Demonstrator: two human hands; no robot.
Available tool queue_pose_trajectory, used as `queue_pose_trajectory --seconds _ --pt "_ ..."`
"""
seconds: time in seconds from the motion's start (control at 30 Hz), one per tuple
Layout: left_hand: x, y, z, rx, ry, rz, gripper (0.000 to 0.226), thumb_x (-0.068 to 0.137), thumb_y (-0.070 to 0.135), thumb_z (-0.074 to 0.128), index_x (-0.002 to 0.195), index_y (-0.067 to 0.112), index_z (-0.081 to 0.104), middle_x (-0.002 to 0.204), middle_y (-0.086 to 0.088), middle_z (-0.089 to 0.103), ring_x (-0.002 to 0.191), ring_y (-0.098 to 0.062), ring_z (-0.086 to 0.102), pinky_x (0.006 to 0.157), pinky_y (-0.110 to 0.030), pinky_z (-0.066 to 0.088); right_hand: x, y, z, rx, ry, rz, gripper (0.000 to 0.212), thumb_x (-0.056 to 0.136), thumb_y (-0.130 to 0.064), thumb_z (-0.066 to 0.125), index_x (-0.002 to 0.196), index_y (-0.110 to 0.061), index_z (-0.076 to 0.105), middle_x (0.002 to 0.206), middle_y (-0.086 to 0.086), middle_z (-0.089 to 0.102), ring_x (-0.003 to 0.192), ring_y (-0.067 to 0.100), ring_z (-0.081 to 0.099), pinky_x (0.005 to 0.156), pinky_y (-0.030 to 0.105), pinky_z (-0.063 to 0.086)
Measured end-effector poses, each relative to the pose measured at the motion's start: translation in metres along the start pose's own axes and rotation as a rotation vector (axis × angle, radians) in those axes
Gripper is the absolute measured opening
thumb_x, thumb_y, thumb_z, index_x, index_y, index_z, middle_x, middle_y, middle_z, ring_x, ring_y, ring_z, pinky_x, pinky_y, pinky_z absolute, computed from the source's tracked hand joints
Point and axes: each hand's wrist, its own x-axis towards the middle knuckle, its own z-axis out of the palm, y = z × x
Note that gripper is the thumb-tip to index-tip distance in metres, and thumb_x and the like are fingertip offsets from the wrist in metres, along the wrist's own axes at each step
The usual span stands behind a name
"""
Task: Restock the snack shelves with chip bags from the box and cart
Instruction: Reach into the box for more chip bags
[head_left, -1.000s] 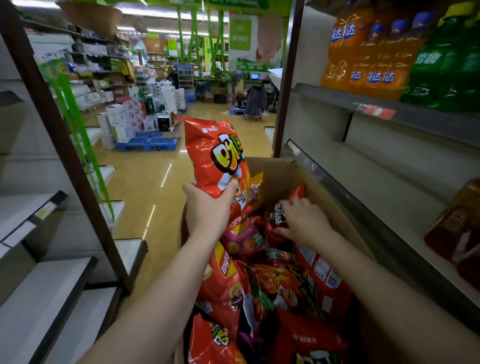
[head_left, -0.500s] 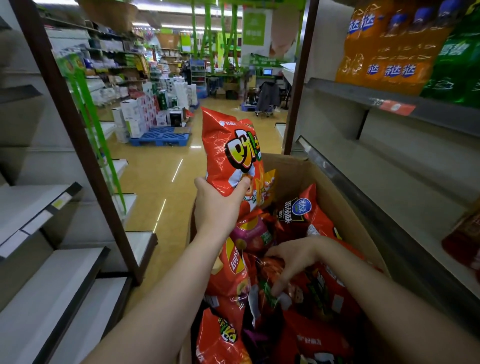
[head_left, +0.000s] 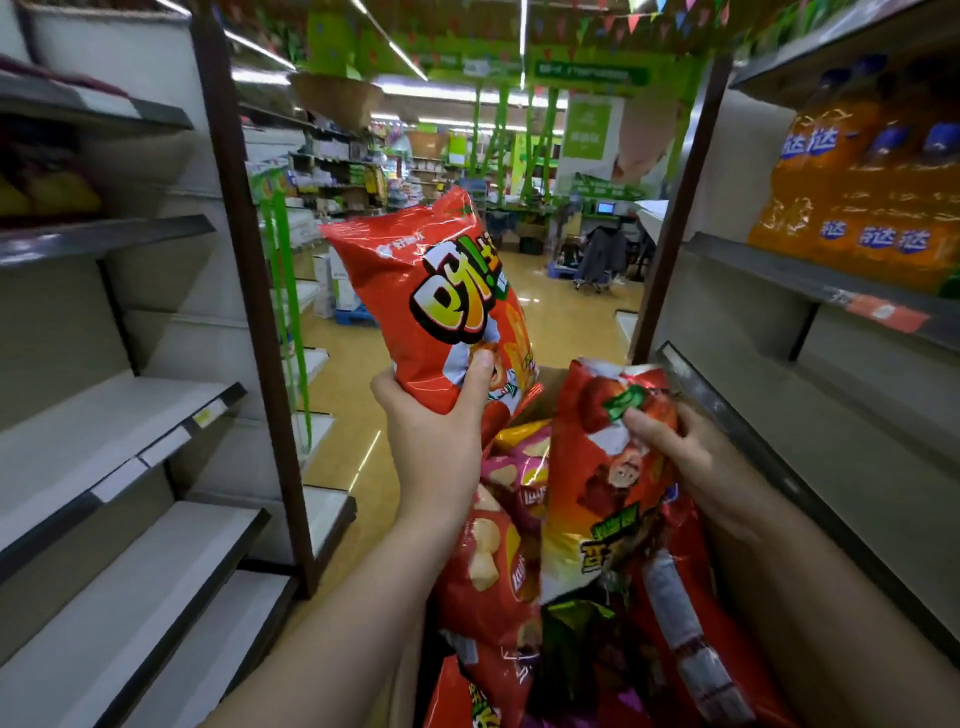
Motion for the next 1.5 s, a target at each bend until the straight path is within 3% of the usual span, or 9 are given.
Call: queue_pose_trajectory --seconds 0.1,0.3,0.53,0.73,0.83,1.0,1.2,1.4,1.5 --pt "-0.002 0.017 -0.028 -0.074 0.052 0.011 0.05 0.082 0.033 0.073 0.121 0.02 0.043 0.102 0.013 0.062 0.083 0.009 0.063 0.068 -0.011 0.053 0.0 -0.035 0.013 0.002 0.009 -0.049 0.087 0.046 -0.063 0.087 0.114 -0.018 0.056 0.093 0.002 0.075 0.082 0.021 0.073 0.076 0.037 0.057" --pt "-0.006 0.061 -0.145 -0.085 0.096 0.038 0.048 0.078 0.036 0.073 0.121 0.021 0.057 0.105 0.003 0.073 0.091 -0.012 0.072 0.077 -0.03 0.059 -0.019 -0.126 0.09 -0.042 -0.162 -0.212 0.045 0.067 -0.057 0.072 0.088 -0.018 0.065 0.073 -0.002 0.075 0.066 0.013 0.073 0.066 0.029 0.059" --pt "-0.052 0.117 -0.329 0.072 0.209 0.029 0.045 0.068 0.033 0.083 0.108 0.021 0.066 0.102 -0.001 0.075 0.096 -0.024 0.071 0.085 -0.041 0.056 -0.055 -0.193 0.262 -0.34 -0.087 -0.426 0.084 0.07 -0.059 0.074 0.125 -0.009 0.035 0.121 0.014 0.054 0.117 0.032 0.052 0.091 0.04 0.04" --pt "-0.147 0.159 -0.464 0.216 0.323 -0.021 0.042 0.068 0.03 0.078 0.108 0.025 0.065 0.1 0.003 0.075 0.092 -0.019 0.072 0.076 -0.031 0.057 -0.16 -0.209 0.445 -0.11 -0.513 -0.41 0.087 0.074 -0.056 0.074 0.132 -0.003 0.035 0.113 0.001 0.05 0.103 0.02 0.052 0.082 0.031 0.039" --pt "-0.197 0.176 -0.51 0.288 0.37 -0.07 0.035 0.076 0.02 0.08 0.106 0.028 0.065 0.101 0.007 0.075 0.094 -0.014 0.071 0.076 -0.025 0.056 -0.226 -0.198 0.516 0.011 -0.731 -0.319 0.094 0.074 -0.06 0.074 0.131 0.007 0.04 0.118 0.013 0.058 0.102 0.025 0.057 0.077 0.032 0.039" --pt "-0.284 0.197 -0.582 0.325 0.466 -0.153 0.04 0.074 0.027 0.077 0.11 0.032 0.061 0.101 0.013 0.074 0.094 -0.009 0.071 0.073 -0.019 0.055 -0.331 -0.175 0.609 0.131 -1.064 -0.053 0.037 0.102 -0.031 0.043 0.126 -0.004 0.048 0.126 0.026 0.059 0.086 0.023 0.064 0.059 0.029 0.059" --pt "-0.384 0.218 -0.654 0.233 0.7 -0.223 0.053 0.069 0.051 0.076 0.115 0.027 0.062 0.114 -0.003 0.072 0.105 -0.023 0.068 0.098 -0.046 0.051 -0.471 -0.191 0.658 0.138 -1.369 0.021 0.048 0.087 -0.025 0.071 0.121 0.005 0.056 0.104 0.024 0.07 0.081 0.032 0.071 0.071 0.038 0.057" --pt "-0.461 0.242 -0.686 0.16 0.862 -0.192 0.045 0.073 0.051 0.06 0.109 0.023 0.062 0.098 0.003 0.076 0.092 -0.014 0.072 0.084 -0.027 0.055 -0.577 -0.205 0.669 0.186 -1.678 0.164 0.03 0.09 -0.026 0.061 0.096 0.003 0.066 0.082 0.022 0.072 0.07 0.033 0.069 0.09 0.05 0.052" --pt "-0.491 0.255 -0.702 0.174 0.946 -0.201 0.056 0.074 0.058 0.064 0.115 0.02 0.063 0.107 -0.002 0.074 0.102 -0.019 0.07 0.096 -0.036 0.052 -0.614 -0.213 0.673 0.232 -1.783 0.217 0.042 0.084 -0.041 0.06 0.094 -0.002 0.07 0.089 0.022 0.073 0.071 0.031 0.072 0.076 0.04 0.057"
